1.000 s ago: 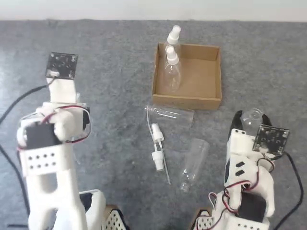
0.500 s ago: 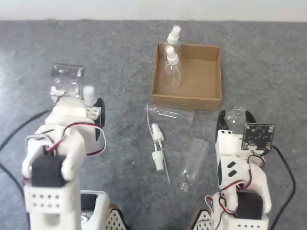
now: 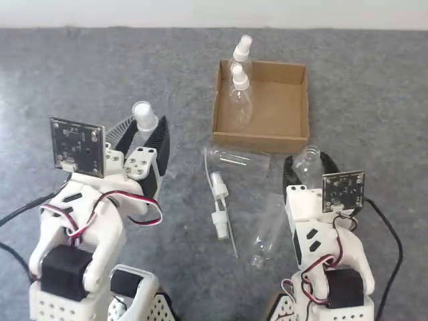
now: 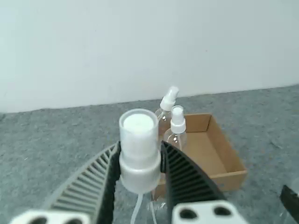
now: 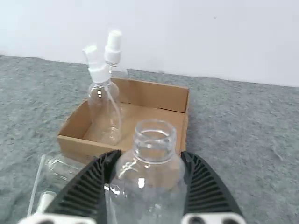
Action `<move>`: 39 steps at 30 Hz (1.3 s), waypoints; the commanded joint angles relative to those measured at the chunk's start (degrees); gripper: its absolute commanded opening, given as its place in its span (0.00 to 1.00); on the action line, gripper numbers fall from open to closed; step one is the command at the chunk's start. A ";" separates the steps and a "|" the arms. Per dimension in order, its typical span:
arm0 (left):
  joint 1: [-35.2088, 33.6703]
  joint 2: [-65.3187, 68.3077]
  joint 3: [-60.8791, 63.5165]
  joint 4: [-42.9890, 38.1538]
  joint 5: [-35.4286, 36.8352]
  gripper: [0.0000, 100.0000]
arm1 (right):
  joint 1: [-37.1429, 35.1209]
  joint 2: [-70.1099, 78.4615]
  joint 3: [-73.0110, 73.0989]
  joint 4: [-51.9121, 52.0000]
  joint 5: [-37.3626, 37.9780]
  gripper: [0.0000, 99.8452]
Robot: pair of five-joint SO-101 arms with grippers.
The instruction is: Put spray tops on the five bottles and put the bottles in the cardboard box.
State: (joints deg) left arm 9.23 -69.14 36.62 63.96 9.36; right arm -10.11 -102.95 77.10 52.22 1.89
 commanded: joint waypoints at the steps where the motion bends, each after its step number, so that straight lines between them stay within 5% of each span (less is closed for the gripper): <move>1: 2.02 -0.79 -0.48 -5.10 0.97 0.01 | -3.82 -0.66 -0.79 0.31 0.53 0.06; 9: 3.08 -0.88 0.84 -6.86 4.48 0.01 | -13.67 -0.66 -0.26 -2.07 0.62 0.06; 23: 3.43 -0.88 -6.73 -9.05 4.66 0.01 | -27.65 -0.66 13.19 -28.35 10.20 0.05; 39: 17.14 -0.88 -8.84 -8.70 -4.40 0.01 | -27.91 -0.66 17.23 -28.09 7.91 0.05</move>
State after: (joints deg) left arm 23.03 -69.85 30.20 56.84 8.22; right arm -37.80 -102.86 94.77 25.05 10.33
